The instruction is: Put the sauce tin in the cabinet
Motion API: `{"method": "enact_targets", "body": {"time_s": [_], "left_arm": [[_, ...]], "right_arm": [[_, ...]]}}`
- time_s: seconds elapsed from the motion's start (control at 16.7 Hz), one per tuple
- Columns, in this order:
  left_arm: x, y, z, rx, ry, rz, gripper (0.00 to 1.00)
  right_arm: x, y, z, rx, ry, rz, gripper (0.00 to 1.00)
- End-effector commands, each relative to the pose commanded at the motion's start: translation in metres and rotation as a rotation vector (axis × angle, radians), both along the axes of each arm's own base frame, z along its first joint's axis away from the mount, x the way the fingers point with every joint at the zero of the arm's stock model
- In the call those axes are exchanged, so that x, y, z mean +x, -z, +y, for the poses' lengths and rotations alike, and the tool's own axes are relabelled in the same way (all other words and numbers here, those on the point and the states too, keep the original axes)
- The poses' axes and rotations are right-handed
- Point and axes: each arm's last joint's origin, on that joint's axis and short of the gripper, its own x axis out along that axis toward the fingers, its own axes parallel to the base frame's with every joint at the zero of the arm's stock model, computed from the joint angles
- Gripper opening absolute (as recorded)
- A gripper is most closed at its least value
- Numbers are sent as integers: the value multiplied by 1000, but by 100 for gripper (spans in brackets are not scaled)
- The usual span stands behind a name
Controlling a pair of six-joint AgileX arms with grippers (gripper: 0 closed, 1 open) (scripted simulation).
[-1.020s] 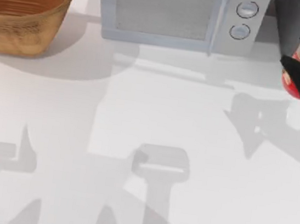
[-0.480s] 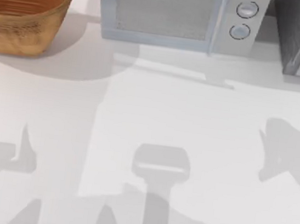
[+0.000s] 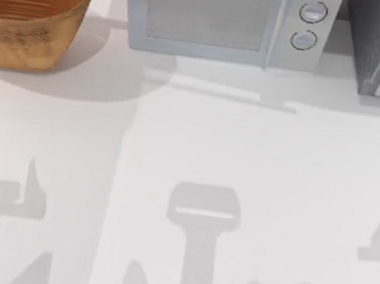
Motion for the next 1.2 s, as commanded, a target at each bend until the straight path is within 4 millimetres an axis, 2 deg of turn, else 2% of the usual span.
{"method": "enact_targets", "body": {"time_s": [0.18, 0.54, 0.66, 0.84, 1.2], "left_arm": [[0, 0, 0, 0, 0, 0, 100], [0, 0, 0, 0, 0, 0, 100], [0, 0, 0, 0, 0, 0, 100], [0, 0, 0, 0, 0, 0, 100], [0, 0, 0, 0, 0, 0, 100]], "right_arm": [[-2, 13, -2, 1, 61, 22, 0], [-2, 13, -2, 3, 56, 24, 0], [-2, 7, -1, 4, 51, 38, 0], [0, -20, 1, 6, 43, 75, 0], [9, -120, 5, 7, 42, 49, 0]]}}
